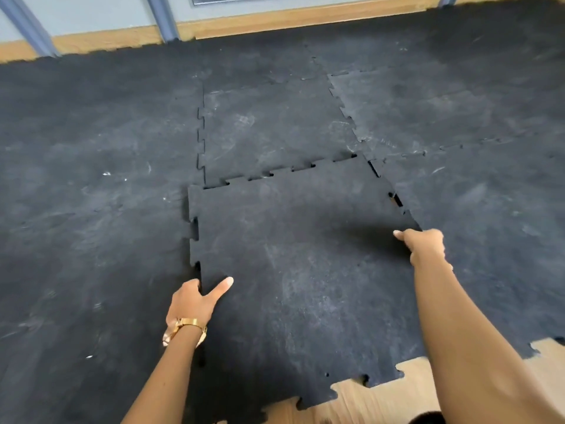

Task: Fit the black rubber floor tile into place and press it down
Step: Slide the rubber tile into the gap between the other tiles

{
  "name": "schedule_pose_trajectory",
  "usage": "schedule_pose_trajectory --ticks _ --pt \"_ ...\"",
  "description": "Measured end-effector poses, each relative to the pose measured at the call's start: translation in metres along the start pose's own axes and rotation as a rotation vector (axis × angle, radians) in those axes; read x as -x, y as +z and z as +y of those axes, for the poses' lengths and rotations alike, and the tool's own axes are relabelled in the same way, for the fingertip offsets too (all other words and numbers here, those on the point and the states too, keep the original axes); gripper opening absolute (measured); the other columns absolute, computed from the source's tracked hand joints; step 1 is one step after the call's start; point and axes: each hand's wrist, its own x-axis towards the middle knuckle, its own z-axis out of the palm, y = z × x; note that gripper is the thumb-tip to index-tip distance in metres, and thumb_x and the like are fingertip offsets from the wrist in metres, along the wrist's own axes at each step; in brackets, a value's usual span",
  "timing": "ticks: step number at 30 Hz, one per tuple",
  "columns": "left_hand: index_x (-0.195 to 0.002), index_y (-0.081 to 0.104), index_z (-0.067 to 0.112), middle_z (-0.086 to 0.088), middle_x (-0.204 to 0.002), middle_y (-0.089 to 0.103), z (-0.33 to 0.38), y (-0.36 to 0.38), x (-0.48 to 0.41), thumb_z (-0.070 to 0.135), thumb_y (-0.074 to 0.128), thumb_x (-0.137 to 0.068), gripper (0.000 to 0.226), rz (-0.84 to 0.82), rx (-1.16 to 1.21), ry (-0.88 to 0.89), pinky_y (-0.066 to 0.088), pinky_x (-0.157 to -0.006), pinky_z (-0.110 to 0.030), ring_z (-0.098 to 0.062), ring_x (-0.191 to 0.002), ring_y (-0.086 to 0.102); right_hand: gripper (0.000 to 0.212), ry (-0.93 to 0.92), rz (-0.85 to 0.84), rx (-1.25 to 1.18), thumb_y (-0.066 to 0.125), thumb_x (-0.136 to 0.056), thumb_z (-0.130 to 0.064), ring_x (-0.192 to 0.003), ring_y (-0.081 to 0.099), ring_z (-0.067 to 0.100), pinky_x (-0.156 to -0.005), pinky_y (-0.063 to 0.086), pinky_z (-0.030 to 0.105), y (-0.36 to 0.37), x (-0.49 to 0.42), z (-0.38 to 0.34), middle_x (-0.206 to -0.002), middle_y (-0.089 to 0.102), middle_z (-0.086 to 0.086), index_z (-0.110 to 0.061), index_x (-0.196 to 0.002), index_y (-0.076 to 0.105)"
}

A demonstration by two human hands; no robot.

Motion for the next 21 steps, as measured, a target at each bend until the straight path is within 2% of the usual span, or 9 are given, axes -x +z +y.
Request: schedule_pose_trajectory --ticks 3,6,9,13,17,21 --pt "-0.077 0.055 0.006 -0.008 -0.082 0.062 0.002 -0.003 -0.007 0.068 0.067 -0.072 0.063 -0.077 -0.049 0.036 0.053 -0.072 -0.045 -0.029 -0.076 0.06 0.06 0.009 0.012 0.026 0.071 -0.082 -0.03 -0.131 0.038 0.035 -0.106 0.015 0.046 0.001 -0.001 0.003 -0.131 0.054 0.02 -0.008 -0.131 0.044" --pt "-0.082 0.057 0.007 -0.008 -0.088 0.062 0.008 -0.008 -0.015 0.065 0.066 -0.075 0.059 -0.127 -0.1 0.087 0.051 -0.076 -0.044 -0.03 -0.081 0.058 0.059 0.046 0.05 0.025 0.068 -0.082 -0.028 -0.126 0.043 0.034 -0.105 0.017 0.044 0.002 -0.003 0.005 -0.124 0.059 0.017 -0.008 -0.131 0.041" --pt "-0.084 0.056 0.005 -0.008 -0.087 0.062 0.013 -0.012 -0.021 0.069 0.064 -0.073 0.065 -0.145 -0.158 0.102 0.052 -0.076 -0.045 -0.029 -0.079 0.059 0.061 0.074 0.082 0.035 0.065 -0.083 -0.023 -0.125 0.043 0.033 -0.105 0.017 0.042 0.002 -0.003 0.005 -0.116 0.063 0.016 -0.006 -0.134 0.036" --pt "-0.087 0.057 0.008 -0.006 -0.087 0.063 0.011 -0.004 -0.014 0.075 0.063 -0.069 0.069 -0.195 -0.166 0.093 0.053 -0.073 -0.043 -0.025 -0.077 0.06 0.059 0.057 0.115 0.045 0.066 -0.083 -0.025 -0.126 0.043 0.032 -0.105 0.017 0.044 -0.002 -0.01 0.006 -0.12 0.061 0.016 -0.008 -0.133 0.04" --pt "-0.088 0.053 0.005 -0.009 -0.088 0.059 0.014 0.002 -0.002 0.071 0.062 -0.073 0.068 -0.233 -0.23 0.081 0.052 -0.074 -0.042 -0.025 -0.078 0.058 0.055 0.037 0.175 0.128 0.057 -0.083 -0.017 -0.127 0.04 0.033 -0.104 0.019 0.045 0.0 -0.014 0.012 -0.126 0.056 0.019 -0.005 -0.133 0.04" --pt "-0.083 0.052 0.008 -0.008 -0.086 0.06 0.017 -0.009 -0.001 0.073 0.064 -0.07 0.068 -0.211 -0.223 0.066 0.051 -0.071 -0.042 -0.029 -0.079 0.058 0.053 -0.046 0.123 0.226 0.059 -0.089 -0.034 -0.128 0.039 0.035 -0.105 0.019 0.046 0.005 -0.014 0.027 -0.129 0.054 0.02 -0.007 -0.131 0.042"
